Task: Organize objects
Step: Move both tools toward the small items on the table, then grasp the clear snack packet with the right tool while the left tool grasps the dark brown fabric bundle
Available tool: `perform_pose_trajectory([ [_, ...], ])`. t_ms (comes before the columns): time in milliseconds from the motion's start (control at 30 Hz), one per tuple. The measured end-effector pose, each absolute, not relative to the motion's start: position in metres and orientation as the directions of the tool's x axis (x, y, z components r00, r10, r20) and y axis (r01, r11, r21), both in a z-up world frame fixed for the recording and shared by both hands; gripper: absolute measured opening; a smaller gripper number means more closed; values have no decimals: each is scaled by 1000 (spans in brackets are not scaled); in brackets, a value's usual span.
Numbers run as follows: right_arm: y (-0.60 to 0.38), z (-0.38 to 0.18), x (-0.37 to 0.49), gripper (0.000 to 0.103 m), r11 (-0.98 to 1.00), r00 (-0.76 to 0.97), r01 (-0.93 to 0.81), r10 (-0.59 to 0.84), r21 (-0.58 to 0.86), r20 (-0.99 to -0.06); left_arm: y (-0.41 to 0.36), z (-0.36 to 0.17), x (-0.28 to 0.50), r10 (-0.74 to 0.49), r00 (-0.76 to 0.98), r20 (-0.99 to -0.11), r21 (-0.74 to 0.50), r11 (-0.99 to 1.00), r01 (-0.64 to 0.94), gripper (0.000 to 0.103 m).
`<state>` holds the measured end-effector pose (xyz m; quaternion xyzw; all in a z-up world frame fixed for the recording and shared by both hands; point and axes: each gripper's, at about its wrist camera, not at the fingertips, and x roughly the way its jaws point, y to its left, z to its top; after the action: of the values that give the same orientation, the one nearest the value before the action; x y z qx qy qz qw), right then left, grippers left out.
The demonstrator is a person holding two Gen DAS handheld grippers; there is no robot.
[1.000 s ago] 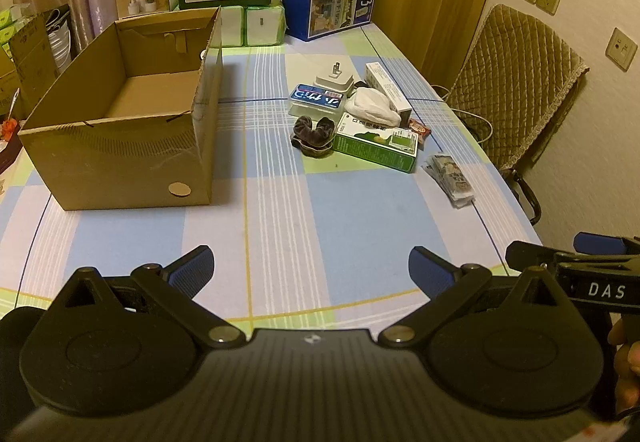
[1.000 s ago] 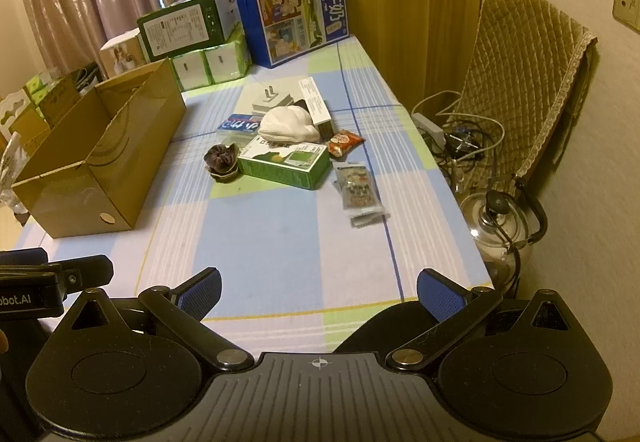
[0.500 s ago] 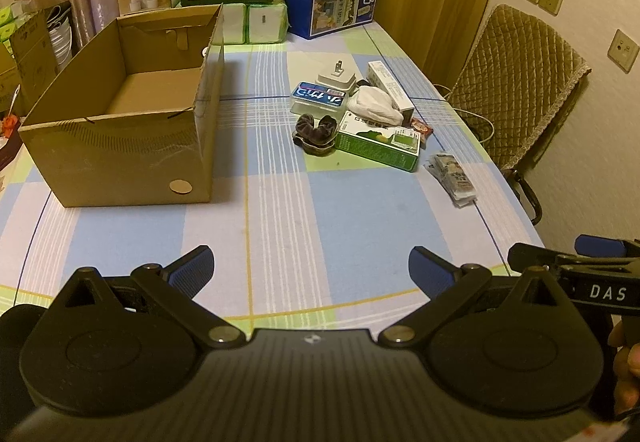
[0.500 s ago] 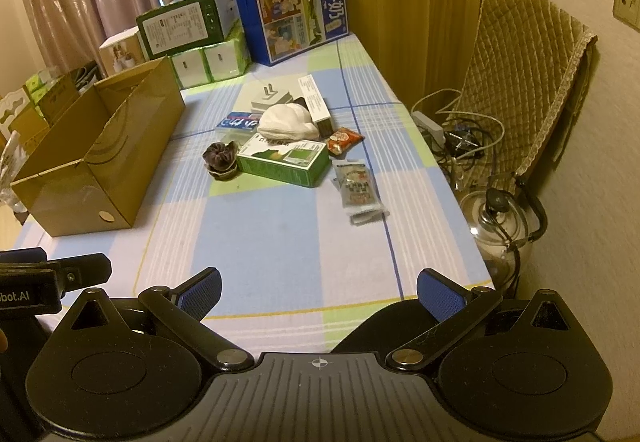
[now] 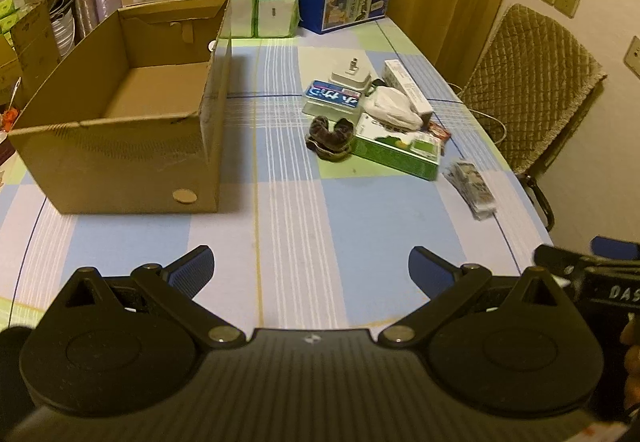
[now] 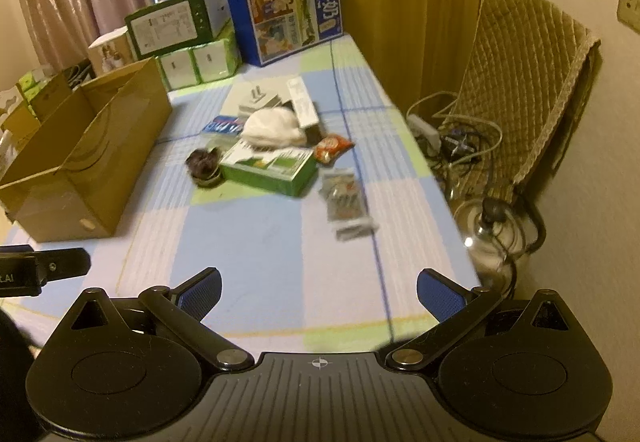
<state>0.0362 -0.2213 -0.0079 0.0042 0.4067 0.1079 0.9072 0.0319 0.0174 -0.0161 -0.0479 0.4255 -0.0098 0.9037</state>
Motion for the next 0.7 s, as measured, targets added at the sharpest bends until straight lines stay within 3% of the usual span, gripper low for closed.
perform_pose_trajectory([
  [267,-232,-16,102,101,972,654,-235,183,33,-734,10,-27,82,-41,673,-738,-50,999,7,102],
  [400,-233,-34,138,88,957,598,-287,206,32,-774,4,-38,108,-62,668,-742,-42,998,47,101],
  [700,-220,-71,192,76,939,454,-341,211,50,-865,-7,-69,147,-64,639,-767,1,995,101,101],
])
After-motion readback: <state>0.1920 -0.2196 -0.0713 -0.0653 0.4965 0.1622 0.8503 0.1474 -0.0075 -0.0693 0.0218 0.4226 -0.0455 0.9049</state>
